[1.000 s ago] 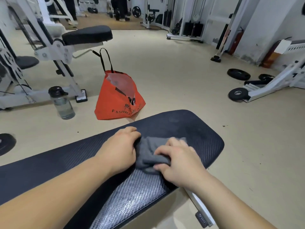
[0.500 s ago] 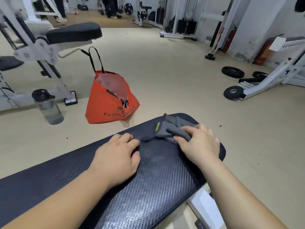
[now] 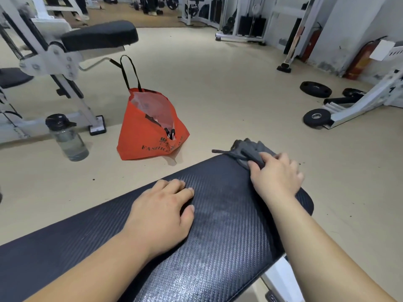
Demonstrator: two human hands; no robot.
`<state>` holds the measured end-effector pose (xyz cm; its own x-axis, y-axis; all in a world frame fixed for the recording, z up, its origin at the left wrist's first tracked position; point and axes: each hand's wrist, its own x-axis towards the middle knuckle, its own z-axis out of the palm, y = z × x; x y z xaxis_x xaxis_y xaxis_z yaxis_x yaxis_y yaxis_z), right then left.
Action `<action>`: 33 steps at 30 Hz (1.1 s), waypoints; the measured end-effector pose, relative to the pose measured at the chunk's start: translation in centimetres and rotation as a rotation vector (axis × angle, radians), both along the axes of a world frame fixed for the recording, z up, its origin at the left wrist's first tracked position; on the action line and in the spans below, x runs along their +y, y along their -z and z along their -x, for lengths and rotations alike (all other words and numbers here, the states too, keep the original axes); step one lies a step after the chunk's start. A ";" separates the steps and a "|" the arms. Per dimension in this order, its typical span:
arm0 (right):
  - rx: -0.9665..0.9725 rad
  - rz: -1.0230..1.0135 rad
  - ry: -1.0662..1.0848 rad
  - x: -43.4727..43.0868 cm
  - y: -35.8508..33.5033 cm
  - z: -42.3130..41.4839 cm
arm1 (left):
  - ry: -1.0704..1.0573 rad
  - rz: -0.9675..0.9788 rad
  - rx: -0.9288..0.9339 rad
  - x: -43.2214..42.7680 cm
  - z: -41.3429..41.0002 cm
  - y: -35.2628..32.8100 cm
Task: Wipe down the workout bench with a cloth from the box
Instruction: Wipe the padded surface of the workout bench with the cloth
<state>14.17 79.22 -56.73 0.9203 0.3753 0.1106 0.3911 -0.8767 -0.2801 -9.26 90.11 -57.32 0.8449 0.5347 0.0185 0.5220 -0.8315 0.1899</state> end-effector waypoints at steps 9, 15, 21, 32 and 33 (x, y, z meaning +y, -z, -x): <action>0.071 -0.005 -0.408 1.8 -0.3 2.4 | 0.022 0.005 -0.013 0.6 0.3 0.3; 0.009 0.149 0.012 -2.2 -1.1 0.4 | 0.039 0.093 -0.062 1.3 0.2 -0.4; 0.274 0.033 -0.655 -1.7 -3.4 9.4 | 0.299 -0.028 -0.225 -1.0 1.3 -1.7; 0.287 -0.469 -0.341 -2.4 -2.1 6.6 | 0.287 -0.101 0.005 1.7 -1.2 -0.8; 0.277 -0.463 -0.361 -2.2 -2.2 6.8 | 0.170 -0.076 0.014 2.8 -0.4 -0.6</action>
